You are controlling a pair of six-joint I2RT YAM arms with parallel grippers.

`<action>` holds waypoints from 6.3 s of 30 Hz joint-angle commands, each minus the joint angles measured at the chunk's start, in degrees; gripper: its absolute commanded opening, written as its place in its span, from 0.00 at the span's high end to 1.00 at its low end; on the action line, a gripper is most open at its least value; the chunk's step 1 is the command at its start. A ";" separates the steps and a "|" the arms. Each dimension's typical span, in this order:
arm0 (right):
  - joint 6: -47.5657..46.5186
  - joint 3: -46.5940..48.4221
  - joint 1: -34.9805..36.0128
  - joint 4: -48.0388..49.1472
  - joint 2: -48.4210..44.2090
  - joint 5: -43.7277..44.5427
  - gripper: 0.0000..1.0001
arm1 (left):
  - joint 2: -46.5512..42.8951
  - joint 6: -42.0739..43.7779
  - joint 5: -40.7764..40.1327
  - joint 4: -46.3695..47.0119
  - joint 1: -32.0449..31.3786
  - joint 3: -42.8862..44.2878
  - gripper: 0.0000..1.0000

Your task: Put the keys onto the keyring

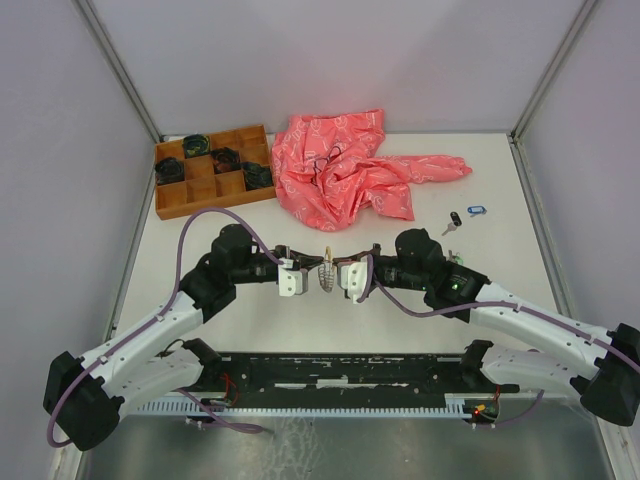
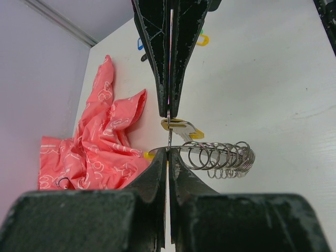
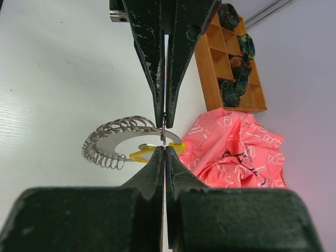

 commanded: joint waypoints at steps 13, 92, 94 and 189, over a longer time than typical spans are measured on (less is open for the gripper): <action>1.24 0.02 0.45 1.48 -1.99 0.92 0.99 | -0.37 -2.58 1.35 4.04 -0.17 0.75 0.97; 1.42 0.64 0.45 0.22 -1.58 0.13 0.99 | 0.03 -2.96 1.96 3.51 -0.17 1.14 0.97; 1.42 0.68 0.45 0.24 -1.41 0.12 0.99 | 0.09 -3.07 2.05 3.51 -0.16 1.10 0.97; 4.51 -0.41 1.28 5.79 -0.54 3.08 0.99 | 1.18 -7.98 2.93 4.62 -0.17 2.18 0.97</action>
